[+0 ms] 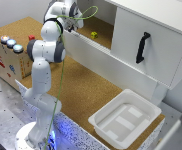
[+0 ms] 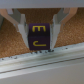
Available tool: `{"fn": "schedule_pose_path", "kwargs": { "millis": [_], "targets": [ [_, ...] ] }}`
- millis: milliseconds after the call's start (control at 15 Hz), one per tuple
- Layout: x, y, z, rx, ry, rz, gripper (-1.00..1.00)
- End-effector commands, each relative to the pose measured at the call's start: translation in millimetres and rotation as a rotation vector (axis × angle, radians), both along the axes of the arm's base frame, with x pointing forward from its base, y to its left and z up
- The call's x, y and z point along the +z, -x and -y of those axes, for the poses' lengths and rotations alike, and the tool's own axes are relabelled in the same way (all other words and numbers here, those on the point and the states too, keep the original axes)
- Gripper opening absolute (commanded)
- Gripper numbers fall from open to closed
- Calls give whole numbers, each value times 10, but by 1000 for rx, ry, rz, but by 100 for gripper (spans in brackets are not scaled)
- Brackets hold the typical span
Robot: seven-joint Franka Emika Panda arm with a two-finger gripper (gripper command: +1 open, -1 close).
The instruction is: Put the purple block inside the left cabinet
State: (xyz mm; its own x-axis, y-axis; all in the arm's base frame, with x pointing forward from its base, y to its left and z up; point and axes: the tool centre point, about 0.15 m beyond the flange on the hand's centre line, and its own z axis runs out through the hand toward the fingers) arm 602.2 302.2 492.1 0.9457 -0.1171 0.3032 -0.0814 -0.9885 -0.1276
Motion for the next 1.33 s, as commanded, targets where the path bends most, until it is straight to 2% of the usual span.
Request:
{"fn": "schedule_pose_path", "kwargs": {
  "millis": [0, 267, 533, 933, 1000, 1133, 1267],
  "targets": [
    [77, -598, -134, -39, 168, -206, -100],
    [15, -743, -13, -20, 200, -218, -100],
    [-39, -870, 111, 16, 197, -237, -100],
    [-165, -1052, 268, 38, 227, -272, -100],
    [-166, -1059, 300, 33, 221, -276, 100],
    [-158, -1014, 311, 37, 210, -267, 100],
    [-111, -897, 311, 50, 193, -234, 100]
  ]
}}
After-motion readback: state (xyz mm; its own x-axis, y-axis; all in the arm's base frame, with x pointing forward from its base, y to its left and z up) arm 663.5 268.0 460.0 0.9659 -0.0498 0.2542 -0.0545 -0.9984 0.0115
